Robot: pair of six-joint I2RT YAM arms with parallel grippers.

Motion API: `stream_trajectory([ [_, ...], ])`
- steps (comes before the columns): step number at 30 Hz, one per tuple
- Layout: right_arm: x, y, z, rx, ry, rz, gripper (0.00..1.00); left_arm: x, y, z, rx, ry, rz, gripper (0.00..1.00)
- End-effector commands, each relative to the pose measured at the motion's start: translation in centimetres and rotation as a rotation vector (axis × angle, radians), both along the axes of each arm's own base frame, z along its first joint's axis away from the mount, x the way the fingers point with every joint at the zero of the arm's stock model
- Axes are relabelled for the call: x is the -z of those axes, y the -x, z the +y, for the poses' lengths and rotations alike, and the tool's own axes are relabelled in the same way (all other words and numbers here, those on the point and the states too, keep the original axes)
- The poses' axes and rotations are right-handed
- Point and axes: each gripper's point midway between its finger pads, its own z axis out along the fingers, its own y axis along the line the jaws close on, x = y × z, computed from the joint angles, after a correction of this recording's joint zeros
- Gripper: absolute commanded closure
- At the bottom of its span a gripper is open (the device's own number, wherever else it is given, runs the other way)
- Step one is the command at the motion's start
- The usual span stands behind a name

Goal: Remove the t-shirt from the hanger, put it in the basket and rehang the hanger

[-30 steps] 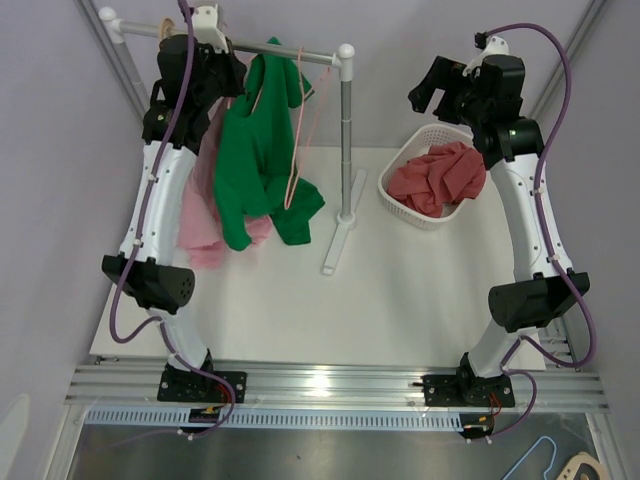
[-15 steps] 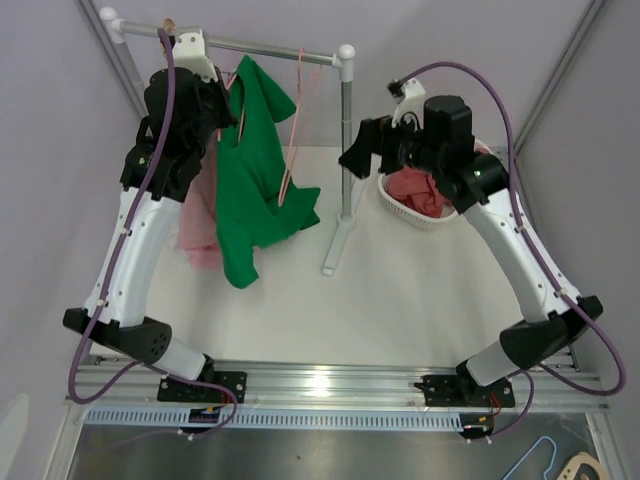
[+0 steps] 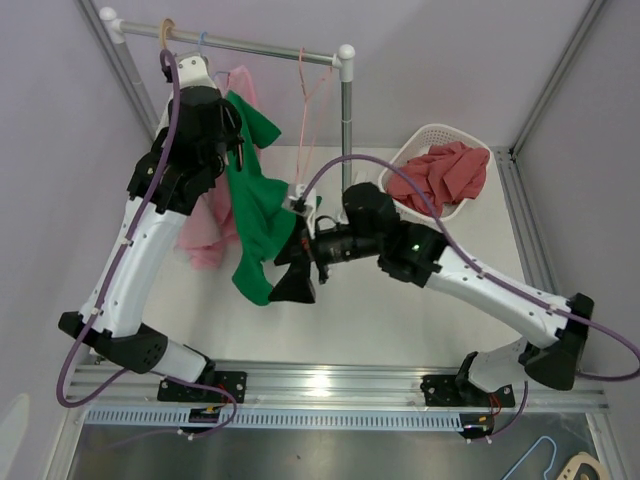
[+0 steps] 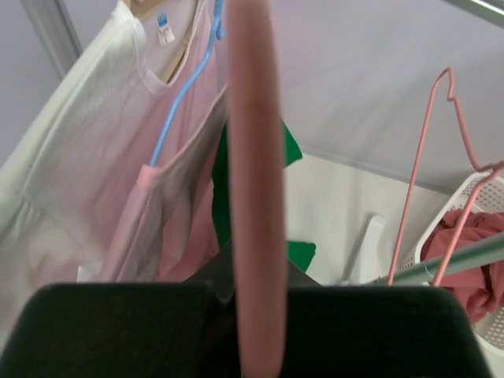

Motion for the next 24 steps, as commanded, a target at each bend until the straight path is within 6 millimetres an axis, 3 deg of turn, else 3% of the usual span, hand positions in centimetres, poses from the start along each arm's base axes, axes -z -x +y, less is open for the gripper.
stream_trajectory([
  [1, 0.7, 0.4, 3.3, -0.037, -0.052, -0.058, 0.01, -1.6, 2.3, -0.2, -0.035, 0.075, -0.001, 0.99],
  [4, 1.0, 0.1, 5.3, -0.038, -0.077, -0.091, 0.00, -2.6, 3.2, -0.5, -0.031, 0.087, 0.002, 0.99],
  [10, 3.3, -3.4, 8.8, 0.077, -0.070, -0.155, 0.01, -2.3, 5.4, -0.4, -0.010, 0.094, 0.002, 0.99],
  [11, 2.7, -3.8, 9.3, 0.098, -0.100, -0.183, 0.00, -1.7, 5.4, -0.4, -0.011, 0.087, 0.012, 0.99],
  [13, 3.1, -3.9, 9.5, 0.105, -0.101, -0.190, 0.21, -1.0, 5.7, -0.3, -0.010, 0.086, 0.018, 0.99],
  [14, 2.9, -3.6, 9.6, 0.099, -0.108, -0.187, 0.61, -1.0, 5.7, -0.4, -0.005, 0.087, 0.016, 0.99],
  [15, 3.1, -3.0, 9.5, 0.091, -0.108, -0.181, 0.77, -1.1, 5.6, -0.4, -0.004, 0.093, 0.005, 0.99],
  [17, 3.1, -2.4, 9.3, 0.108, -0.103, -0.183, 1.00, -0.6, 5.4, -0.5, -0.007, 0.088, 0.010, 0.99],
  [21, 3.1, 1.9, 8.1, 0.069, -0.088, -0.175, 1.00, -0.7, 3.7, -0.9, -0.019, 0.071, -0.012, 0.99],
  [22, 3.4, 4.3, 7.5, 0.033, -0.080, -0.161, 1.00, -1.8, 3.1, -0.9, -0.019, 0.075, -0.037, 0.99],
  [23, 3.9, 5.3, 7.2, 0.033, -0.066, -0.133, 1.00, -1.0, 1.7, -1.4, -0.027, 0.057, -0.013, 0.99],
  [24, 4.4, 6.2, 6.9, 0.027, -0.055, -0.113, 1.00, -1.8, 1.1, -1.0, -0.046, 0.059, -0.030, 0.99],
])
